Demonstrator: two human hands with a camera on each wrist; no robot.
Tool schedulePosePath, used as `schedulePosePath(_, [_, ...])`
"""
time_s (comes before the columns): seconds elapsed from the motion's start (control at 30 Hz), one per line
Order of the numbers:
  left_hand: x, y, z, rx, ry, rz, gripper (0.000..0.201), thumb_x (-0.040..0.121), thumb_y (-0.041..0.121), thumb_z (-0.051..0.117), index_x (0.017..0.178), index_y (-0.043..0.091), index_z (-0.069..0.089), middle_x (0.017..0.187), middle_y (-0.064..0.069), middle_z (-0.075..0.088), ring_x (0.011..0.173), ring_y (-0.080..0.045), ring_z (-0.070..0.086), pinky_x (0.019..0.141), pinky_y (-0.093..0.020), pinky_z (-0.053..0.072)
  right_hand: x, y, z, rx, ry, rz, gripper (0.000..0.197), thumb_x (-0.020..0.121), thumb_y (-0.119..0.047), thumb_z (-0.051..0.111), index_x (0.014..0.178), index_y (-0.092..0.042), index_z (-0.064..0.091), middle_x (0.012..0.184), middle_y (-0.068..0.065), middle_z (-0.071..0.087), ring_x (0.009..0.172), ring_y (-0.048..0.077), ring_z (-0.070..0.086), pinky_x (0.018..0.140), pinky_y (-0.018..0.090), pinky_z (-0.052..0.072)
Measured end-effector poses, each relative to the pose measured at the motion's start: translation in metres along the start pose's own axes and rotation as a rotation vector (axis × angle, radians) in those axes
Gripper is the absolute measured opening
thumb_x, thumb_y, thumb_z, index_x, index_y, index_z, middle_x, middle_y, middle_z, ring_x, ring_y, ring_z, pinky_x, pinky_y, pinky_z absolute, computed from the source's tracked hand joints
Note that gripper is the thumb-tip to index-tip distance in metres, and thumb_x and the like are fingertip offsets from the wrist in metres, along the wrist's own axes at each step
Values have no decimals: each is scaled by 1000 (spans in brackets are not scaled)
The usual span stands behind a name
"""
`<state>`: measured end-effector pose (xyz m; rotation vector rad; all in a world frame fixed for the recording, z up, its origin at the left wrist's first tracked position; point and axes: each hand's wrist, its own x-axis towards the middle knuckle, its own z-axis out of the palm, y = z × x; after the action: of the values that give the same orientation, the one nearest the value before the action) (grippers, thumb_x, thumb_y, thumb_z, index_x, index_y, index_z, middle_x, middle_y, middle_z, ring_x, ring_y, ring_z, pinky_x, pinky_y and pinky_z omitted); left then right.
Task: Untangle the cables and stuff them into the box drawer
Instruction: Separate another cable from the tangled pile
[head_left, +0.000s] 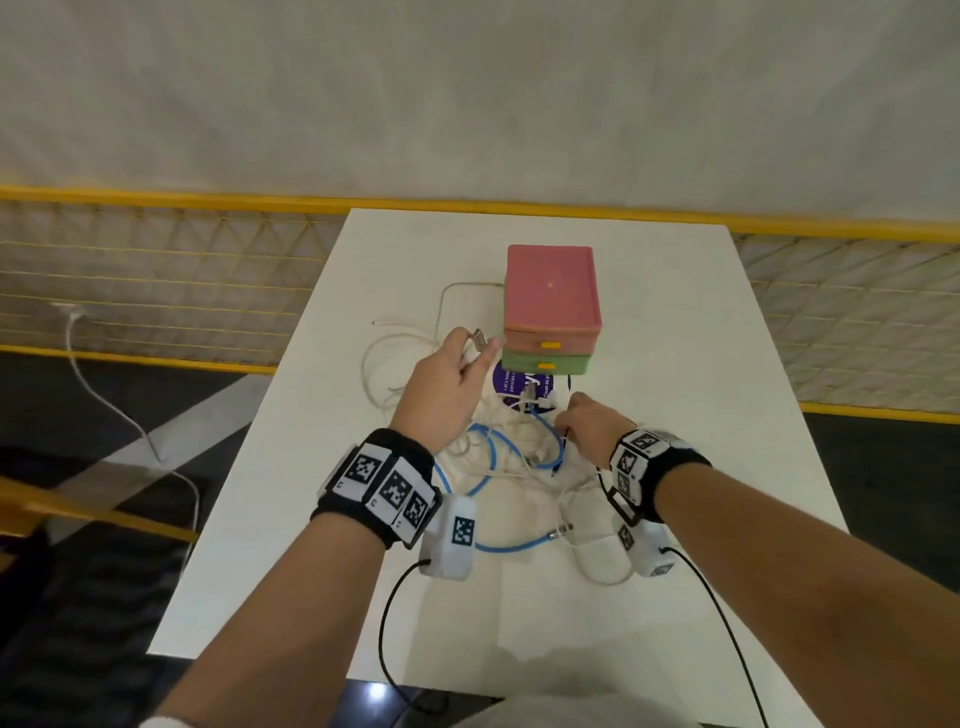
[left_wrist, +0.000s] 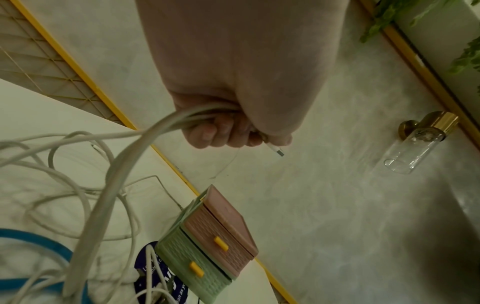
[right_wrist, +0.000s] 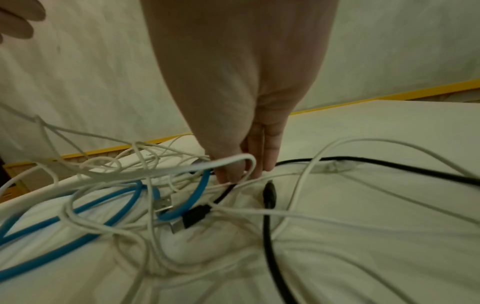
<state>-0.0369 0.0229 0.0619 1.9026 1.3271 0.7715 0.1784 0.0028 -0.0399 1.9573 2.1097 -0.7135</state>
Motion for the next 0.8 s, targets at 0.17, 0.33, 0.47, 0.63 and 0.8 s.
schedulePosePath(0.17, [-5, 0, -2, -18, -10, -65, 46, 98, 50, 39, 99, 5, 51, 56, 2, 43, 49, -13, 42, 54, -30, 38, -5, 5, -7, -99, -3, -27, 24, 86, -7, 52, 109, -6, 60, 116, 16, 46, 98, 35, 57, 84, 40, 48])
schedulePosePath(0.33, [-9, 1, -3, -29, -14, -89, 49, 98, 52, 35, 104, 7, 54, 70, -14, 57, 60, -17, 50, 61, -31, 42, -3, 10, -7, -110, -108, -105, 41, 87, -4, 49, 127, -13, 55, 124, 15, 48, 112, 32, 52, 95, 40, 45])
schedulePosePath(0.47, [-12, 2, -2, -24, -37, -103, 46, 97, 54, 34, 106, 13, 54, 77, -15, 59, 64, -16, 51, 64, -28, 42, -3, 14, -1, -119, -32, -83, 24, 88, -9, 52, 111, -8, 59, 115, 11, 49, 102, 29, 54, 82, 34, 44])
schedulePosePath(0.63, [-19, -1, -4, -44, -26, -110, 44, 97, 54, 36, 99, 13, 54, 67, -4, 51, 60, -13, 47, 65, -31, 41, -7, 21, 9, -139, 33, -100, 11, 90, -10, 50, 99, -8, 56, 110, 10, 49, 98, 28, 51, 75, 33, 40])
schedulePosePath(0.8, [-19, -5, -4, -87, -23, -117, 39, 97, 54, 37, 101, 20, 55, 73, -9, 60, 61, -16, 51, 74, -42, 51, -15, 21, -21, -191, 31, -134, 11, 88, -11, 48, 83, -20, 44, 93, 7, 64, 84, 28, 59, 74, 34, 43])
